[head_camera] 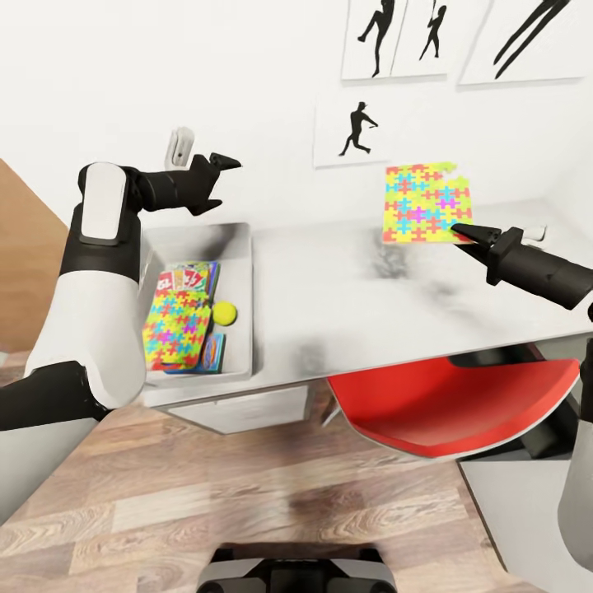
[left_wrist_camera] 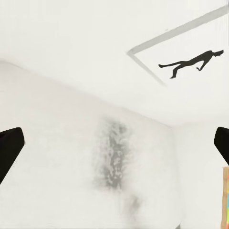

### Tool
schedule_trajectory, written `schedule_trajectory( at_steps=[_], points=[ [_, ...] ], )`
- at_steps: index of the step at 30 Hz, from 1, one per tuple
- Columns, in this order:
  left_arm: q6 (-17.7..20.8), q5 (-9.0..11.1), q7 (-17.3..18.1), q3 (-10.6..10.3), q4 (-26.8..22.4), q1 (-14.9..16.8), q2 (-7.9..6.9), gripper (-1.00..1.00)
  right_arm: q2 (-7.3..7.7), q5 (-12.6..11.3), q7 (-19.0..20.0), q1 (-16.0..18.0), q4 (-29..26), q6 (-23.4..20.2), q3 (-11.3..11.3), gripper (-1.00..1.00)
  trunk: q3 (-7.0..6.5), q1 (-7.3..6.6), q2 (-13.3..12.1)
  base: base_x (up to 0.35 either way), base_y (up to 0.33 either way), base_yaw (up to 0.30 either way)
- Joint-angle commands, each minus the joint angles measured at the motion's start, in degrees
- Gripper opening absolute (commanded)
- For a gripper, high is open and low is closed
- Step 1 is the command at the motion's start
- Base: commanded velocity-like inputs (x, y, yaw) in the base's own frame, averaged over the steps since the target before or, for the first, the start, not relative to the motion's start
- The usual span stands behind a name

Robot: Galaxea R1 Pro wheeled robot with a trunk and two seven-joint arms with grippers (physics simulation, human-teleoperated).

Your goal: Put all the toys in the child's room - the three board games (two on the bed and one on the table), the two jigsaw puzzles on the table, and the tennis ball on the table - inside the toy box on the table in the child's room.

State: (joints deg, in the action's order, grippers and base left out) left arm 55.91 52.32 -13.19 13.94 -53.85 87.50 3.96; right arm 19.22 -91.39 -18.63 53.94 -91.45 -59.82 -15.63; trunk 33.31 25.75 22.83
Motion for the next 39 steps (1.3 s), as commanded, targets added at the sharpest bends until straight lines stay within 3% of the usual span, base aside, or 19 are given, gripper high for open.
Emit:
schedule_trajectory(
  at_steps=[1,10,29,39],
  points=[
    [0.25,0.59,-0.57,0.2,-0.02,0.05,0.06,1.0,0.0,-0.59,-0.61,0.06,-0.04,-0.18,-0.04,-1.0,-0.02,0.04,0.09,0.004,0.136,0.0],
    [0.31,0.66,-0.46,0.22,-0.54,-0.85,-0.34,1.0,-0.42,-0.65,-1.49,-0.21,-0.05,-0.18,2.86,-1.0,-0.85,0.04,0.09,0.002,0.057,0.0],
    [0.33,0.68,-0.33,0.31,-0.81,-1.98,-1.83,1.0,-0.62,-0.71,-1.72,0.12,-0.03,-0.18,4.63,-1.0,-2.61,0.04,0.09,0.0,0.006,0.0],
    [0.45,1.1,-0.21,0.42,-1.37,-3.44,-4.63,1.0,-1.56,-0.71,-3.4,0.42,0.14,-0.18,6.41,-1.0,-3.54,0.04,0.09,0.0,0.0,0.0]
  ],
)
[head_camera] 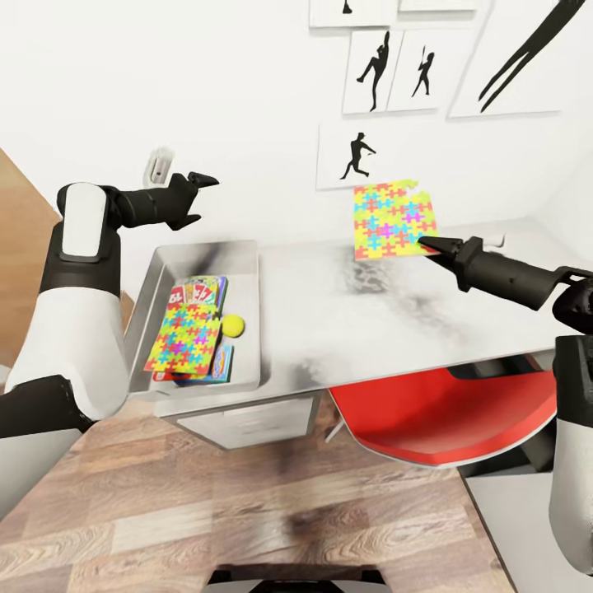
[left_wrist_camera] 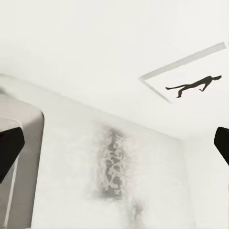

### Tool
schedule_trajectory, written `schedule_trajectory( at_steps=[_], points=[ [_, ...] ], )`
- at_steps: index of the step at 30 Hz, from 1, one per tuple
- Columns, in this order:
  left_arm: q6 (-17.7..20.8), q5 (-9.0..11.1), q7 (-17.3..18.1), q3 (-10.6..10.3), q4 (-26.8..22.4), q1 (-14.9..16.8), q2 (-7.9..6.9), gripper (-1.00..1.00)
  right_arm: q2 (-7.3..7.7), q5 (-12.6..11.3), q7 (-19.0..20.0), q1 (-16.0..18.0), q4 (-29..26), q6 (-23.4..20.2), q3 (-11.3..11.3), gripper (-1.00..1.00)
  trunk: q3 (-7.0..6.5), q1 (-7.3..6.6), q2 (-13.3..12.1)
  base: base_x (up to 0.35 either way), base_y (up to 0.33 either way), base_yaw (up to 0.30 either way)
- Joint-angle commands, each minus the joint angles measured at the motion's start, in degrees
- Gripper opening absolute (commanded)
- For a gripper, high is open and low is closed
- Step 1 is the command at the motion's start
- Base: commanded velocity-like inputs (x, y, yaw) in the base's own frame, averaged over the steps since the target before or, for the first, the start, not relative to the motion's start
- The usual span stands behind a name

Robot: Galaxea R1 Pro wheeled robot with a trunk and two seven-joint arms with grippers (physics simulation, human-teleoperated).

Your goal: Put all the toys in the child's room - the three board games (two on the bed and one on the table), the two jigsaw puzzles on the table, and the tennis ball on the table - inside the toy box on the table in the child's room.

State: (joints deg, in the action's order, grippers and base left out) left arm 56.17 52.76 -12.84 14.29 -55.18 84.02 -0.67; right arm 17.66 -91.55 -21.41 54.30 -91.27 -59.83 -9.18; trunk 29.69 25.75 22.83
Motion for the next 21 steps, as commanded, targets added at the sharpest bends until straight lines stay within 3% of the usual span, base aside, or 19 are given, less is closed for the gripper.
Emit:
schedule_trajectory(
  at_steps=[1,5,10,11,14,15,20,21],
  points=[
    [0.2,0.67,-0.56,0.07,-0.03,0.04,0.0,1.0,0.0,-0.55,-0.62,0.06,-0.03,-0.17,-0.03,-1.0,-0.01,0.04,0.1,0.0,0.0,0.0],
    [0.23,0.79,-0.54,0.28,-1.77,-2.19,-1.37,1.0,-0.21,-0.64,-1.28,-0.04,-0.04,-0.17,0.45,-1.0,-0.38,0.04,0.1,0.0,0.0,0.0],
    [0.28,1.44,0.48,0.75,-5.2,-6.59,-4.83,1.0,-0.67,-0.67,-1.74,-0.19,-0.04,-0.17,0.9,-1.0,-0.84,0.04,0.1,0.0,0.0,0.0],
    [0.28,1.44,0.48,0.75,-5.2,-6.59,-4.83,1.0,-0.67,-0.67,-1.74,-0.19,-0.04,-0.17,0.9,-1.0,-0.94,0.04,0.1,0.0,0.0,0.0],
    [0.76,2.36,1.64,1.43,-6.51,-8.48,-7.66,1.0,-1.22,-0.6,-1.87,-0.22,-0.04,-0.17,1.35,-1.0,-1.21,0.04,0.1,0.0,0.0,0.0],
    [0.76,2.36,1.64,1.43,-6.51,-8.48,-7.66,1.0,-1.22,-0.6,-1.87,-0.22,-0.04,-0.17,1.35,-1.0,-1.31,0.04,0.1,0.0,0.0,0.0],
    [1.62,4.14,3.0,3.39,-9.02,-12.54,-12.5,1.0,-2.47,-0.19,-2.03,-0.44,0.0,-0.17,2.95,-1.0,-1.77,0.04,0.1,0.0,0.0,0.0],
    [1.62,4.14,3.0,3.39,-9.02,-12.54,-12.5,1.0,-2.47,-0.19,-2.03,-0.44,0.0,-0.17,2.95,-1.0,-1.86,0.04,0.1,0.0,0.0,0.0]
  ],
)
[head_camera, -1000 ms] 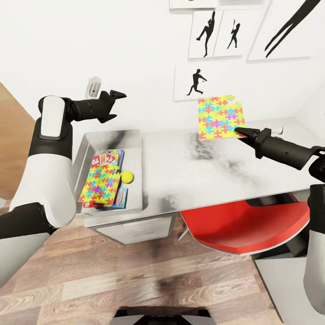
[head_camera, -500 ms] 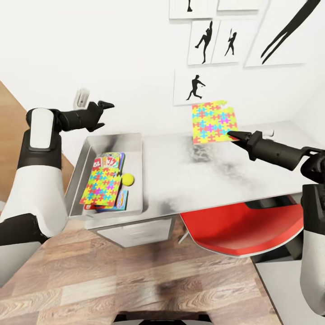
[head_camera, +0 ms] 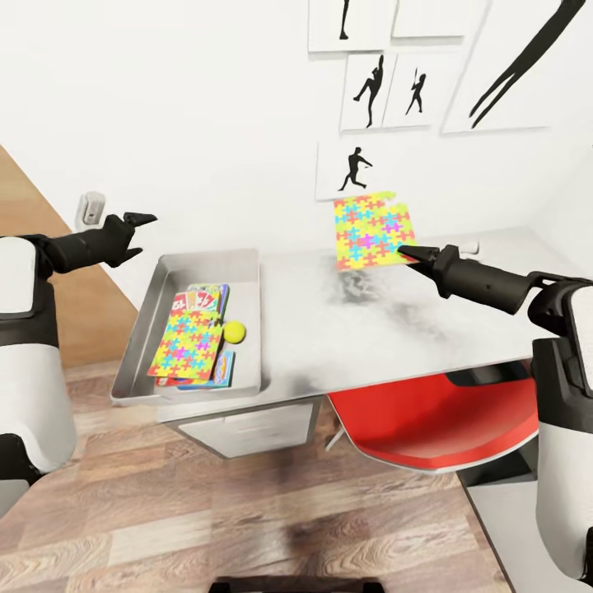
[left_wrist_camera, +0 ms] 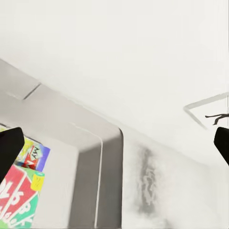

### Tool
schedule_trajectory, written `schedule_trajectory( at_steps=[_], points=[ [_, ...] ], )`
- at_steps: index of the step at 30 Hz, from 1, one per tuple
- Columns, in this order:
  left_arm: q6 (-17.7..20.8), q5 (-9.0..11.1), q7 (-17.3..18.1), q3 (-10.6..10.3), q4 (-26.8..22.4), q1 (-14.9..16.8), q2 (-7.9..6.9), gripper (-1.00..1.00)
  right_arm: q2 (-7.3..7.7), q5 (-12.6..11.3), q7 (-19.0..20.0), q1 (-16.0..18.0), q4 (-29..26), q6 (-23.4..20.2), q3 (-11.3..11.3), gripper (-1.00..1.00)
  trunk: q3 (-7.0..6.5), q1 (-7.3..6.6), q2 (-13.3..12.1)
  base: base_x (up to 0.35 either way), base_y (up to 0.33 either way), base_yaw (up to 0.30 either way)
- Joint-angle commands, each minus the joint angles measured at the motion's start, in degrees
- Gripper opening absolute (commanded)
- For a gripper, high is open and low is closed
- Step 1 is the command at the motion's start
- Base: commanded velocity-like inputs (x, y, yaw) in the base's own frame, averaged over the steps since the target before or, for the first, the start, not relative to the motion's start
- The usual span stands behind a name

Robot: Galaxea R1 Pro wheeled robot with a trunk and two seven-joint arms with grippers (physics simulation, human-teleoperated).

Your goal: Put all the toys in the child's room - the three board games (two on the bed and one on the table), the two jigsaw puzzles on the table, and the tennis ball on the table - inside the toy box on the table in the child's room.

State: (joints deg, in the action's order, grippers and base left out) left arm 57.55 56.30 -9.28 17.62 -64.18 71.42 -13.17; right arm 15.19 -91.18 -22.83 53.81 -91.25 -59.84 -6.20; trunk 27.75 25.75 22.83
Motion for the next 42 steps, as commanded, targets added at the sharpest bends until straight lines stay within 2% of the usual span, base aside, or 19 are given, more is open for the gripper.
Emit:
schedule_trajectory(
  at_steps=[1,3,4,8,9,11,12,16,17,18,19,21,22,24,25,28,29,34,42],
  points=[
    [0.33,1.08,-0.41,0.39,-0.6,-0.88,-0.89,1.0,-0.28,-0.48,-0.63,-0.01,-0.02,-0.16,0.24,-1.0,-0.01,0.04,0.09,0.0,0.0,0.0],
    [0.47,2.27,-0.18,0.88,-1.83,-2.8,-2.59,1.0,-0.73,-0.36,-0.67,-0.14,-0.01,-0.16,0.67,-1.0,-0.19,0.04,0.09,0.0,0.0,0.0],
    [0.47,2.27,-0.18,0.88,-1.83,-2.8,-2.59,1.0,-0.73,-0.36,-0.67,-0.14,-0.01,-0.16,0.67,-1.0,-0.28,0.04,0.09,0.0,0.0,0.0],
    [0.63,4.92,0.04,1.91,-4.84,-7.35,-5.31,1.0,-1.22,-0.23,-0.7,-0.3,-0.05,-0.16,1.21,-1.0,-0.65,0.04,0.09,0.0,0.0,0.0],
    [0.63,4.92,0.04,1.91,-4.84,-7.35,-5.31,1.0,-1.22,-0.23,-0.7,-0.3,-0.05,-0.16,1.21,-1.0,-0.75,0.04,0.09,0.0,0.0,0.0],
    [0.68,6.0,0.07,3.4,-6.8,-10.06,-6.45,1.0,-1.33,-0.23,-0.71,-0.35,-0.06,-0.16,1.38,-1.0,-0.93,0.04,0.09,0.0,0.0,0.0],
    [0.68,6.0,0.07,3.4,-6.8,-10.06,-6.45,1.0,-1.33,-0.23,-0.71,-0.35,-0.06,-0.16,1.38,-1.0,-1.03,0.04,0.09,0.0,0.0,0.0],
    [0.76,7.73,0.11,7.33,-11.41,-16.28,-8.15,1.0,-1.37,-0.23,-0.72,-0.45,-0.14,-0.16,1.58,-1.0,-1.4,0.04,0.09,0.0,0.0,0.0],
    [0.76,7.73,0.11,7.33,-11.41,-16.28,-8.15,1.0,-1.37,-0.23,-0.72,-0.45,-0.14,-0.16,1.58,-1.0,-1.49,0.04,0.09,0.0,0.0,0.0],
    [0.78,8.79,0.1,9.26,-13.98,-19.46,-8.63,1.0,-1.4,-0.23,-0.72,-0.52,-0.18,-0.16,1.63,-1.0,-1.58,0.04,0.09,0.0,0.0,0.0],
    [0.78,8.79,0.1,9.26,-13.98,-19.46,-8.63,1.0,-1.4,-0.23,-0.72,-0.52,-0.18,-0.16,1.63,-1.0,-1.67,0.04,0.09,0.0,0.0,0.0],
    [0.77,10.03,-0.06,11.1,-16.52,-22.46,-8.89,1.0,-1.43,-0.23,-0.72,-0.61,-0.2,-0.16,1.86,-1.0,-1.86,0.04,0.09,0.0,0.0,0.0],
    [0.77,10.03,-0.06,11.1,-16.52,-22.46,-8.89,1.0,-1.43,-0.23,-0.72,-0.61,-0.2,-0.16,1.86,-1.0,-1.95,0.04,0.09,0.0,0.0,0.0],
    [0.76,11.1,-0.21,12.58,-18.74,-25.29,-8.92,1.0,-1.46,-0.23,-0.72,-0.73,-0.25,-0.16,2.45,-1.0,-2.14,0.04,0.09,0.0,0.0,0.0],
    [0.76,11.1,-0.21,12.58,-18.74,-25.29,-8.92,1.0,-1.46,-0.23,-0.72,-0.73,-0.25,-0.16,2.45,-1.0,-2.23,0.04,0.09,0.0,0.0,0.0],
    [0.71,12.21,-0.1,13.97,-20.85,-29.05,-8.81,1.0,-1.51,-0.23,-0.72,-0.86,-0.32,-0.16,3.35,-1.0,-2.51,0.04,0.09,0.0,0.0,0.0],
    [0.71,12.21,-0.1,13.97,-20.85,-29.05,-8.81,1.0,-1.51,-0.23,-0.72,-0.86,-0.32,-0.16,3.35,-1.0,-2.6,0.04,0.09,0.0,0.0,0.0],
    [0.44,14.46,0.04,14.75,-21.81,-33.34,-8.06,1.0,-1.61,-0.24,-0.98,-0.95,-0.39,-0.16,4.08,-1.0,-3.06,0.04,0.09,0.0,0.0,0.0],
    [0.33,16.25,-0.13,15.09,-23.52,-35.34,-7.12,1.0,-1.77,-0.57,-3.76,-0.97,-0.42,-0.16,4.36,-1.0,-3.8,0.04,0.09,0.0,0.0,0.0]
  ],
)
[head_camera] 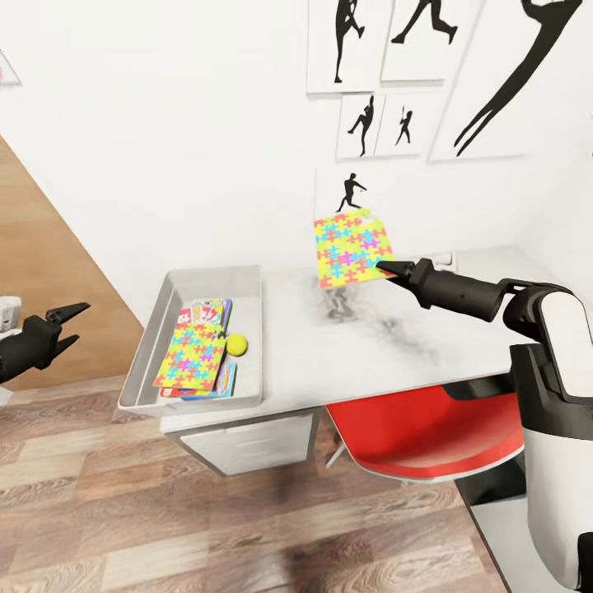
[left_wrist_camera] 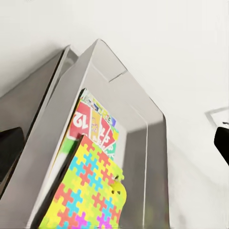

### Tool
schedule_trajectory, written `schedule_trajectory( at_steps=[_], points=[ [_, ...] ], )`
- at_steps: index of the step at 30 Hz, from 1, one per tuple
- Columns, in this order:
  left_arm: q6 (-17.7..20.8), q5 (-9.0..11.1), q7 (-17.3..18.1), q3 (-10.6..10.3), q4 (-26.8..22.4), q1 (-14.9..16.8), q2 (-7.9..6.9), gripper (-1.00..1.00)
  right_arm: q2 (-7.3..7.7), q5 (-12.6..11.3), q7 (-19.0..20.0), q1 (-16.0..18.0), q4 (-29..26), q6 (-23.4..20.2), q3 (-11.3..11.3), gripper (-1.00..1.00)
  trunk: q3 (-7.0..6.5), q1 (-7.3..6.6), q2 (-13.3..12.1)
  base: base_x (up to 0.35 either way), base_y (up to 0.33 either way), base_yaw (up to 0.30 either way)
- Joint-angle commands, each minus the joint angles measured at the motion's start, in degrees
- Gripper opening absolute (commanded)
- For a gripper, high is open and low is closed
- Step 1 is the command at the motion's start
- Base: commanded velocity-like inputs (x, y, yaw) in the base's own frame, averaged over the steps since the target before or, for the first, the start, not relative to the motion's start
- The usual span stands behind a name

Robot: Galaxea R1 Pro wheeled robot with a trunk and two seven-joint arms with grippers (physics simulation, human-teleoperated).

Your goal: Put all the toys in the child's room - the three board games (two on the bed and one on the table), the two jigsaw puzzles on the table, and the tennis ball on the table - inside the toy box on the table in the child's room.

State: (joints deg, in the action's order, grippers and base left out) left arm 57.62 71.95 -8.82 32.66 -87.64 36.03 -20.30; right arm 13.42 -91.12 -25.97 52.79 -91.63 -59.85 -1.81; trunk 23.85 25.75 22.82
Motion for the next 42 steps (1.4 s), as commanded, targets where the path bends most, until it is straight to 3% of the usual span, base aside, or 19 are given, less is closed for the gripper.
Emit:
schedule_trajectory(
  at_steps=[1,6,9,16,24,33,42],
  points=[
    [0.26,0.6,-0.59,0.05,-0.05,0.05,0.01,1.0,0.0,-0.62,-0.62,0.06,-0.03,-0.15,-0.03,-1.0,0.0,0.04,0.1,0.0,0.0,0.0],
    [0.26,0.73,-0.96,0.07,-0.63,-1.56,1.54,1.0,-0.17,-0.77,-1.72,0.03,0.02,-0.15,-0.08,-1.0,-0.47,0.04,0.1,0.0,0.0,0.0],
    [0.19,0.56,-1.26,0.02,-0.81,-3.44,2.31,1.0,-1.02,-0.56,-2.15,-0.15,0.35,-0.15,-0.1,-1.0,-0.74,0.04,0.1,0.0,0.0,0.0],
    [-0.06,0.43,-1.1,0.02,-0.9,-8.14,3.0,1.0,-2.65,-0.29,-2.5,-1.41,0.68,-0.15,-0.1,-1.0,-1.39,0.04,0.1,0.0,0.0,0.0],
    [-1.34,0.88,0.75,0.23,-1.61,-12.89,3.2,1.0,-3.42,-0.02,-2.69,-3.11,0.85,-0.15,0.0,-1.0,-2.13,0.04,0.1,0.0,0.0,0.0],
    [-2.08,0.54,2.41,0.63,-1.68,-14.47,3.16,1.0,-4.64,0.4,-2.79,-4.01,0.91,1.1,0.13,-1.0,-2.97,0.04,0.1,0.0,0.0,0.0],
    [-2.09,0.88,3.17,4.05,-1.67,-15.27,3.13,1.0,-6.14,1.21,-2.84,-4.3,0.92,1.6,0.21,-1.0,-3.8,0.04,0.1,0.0,0.0,0.0]
  ],
)
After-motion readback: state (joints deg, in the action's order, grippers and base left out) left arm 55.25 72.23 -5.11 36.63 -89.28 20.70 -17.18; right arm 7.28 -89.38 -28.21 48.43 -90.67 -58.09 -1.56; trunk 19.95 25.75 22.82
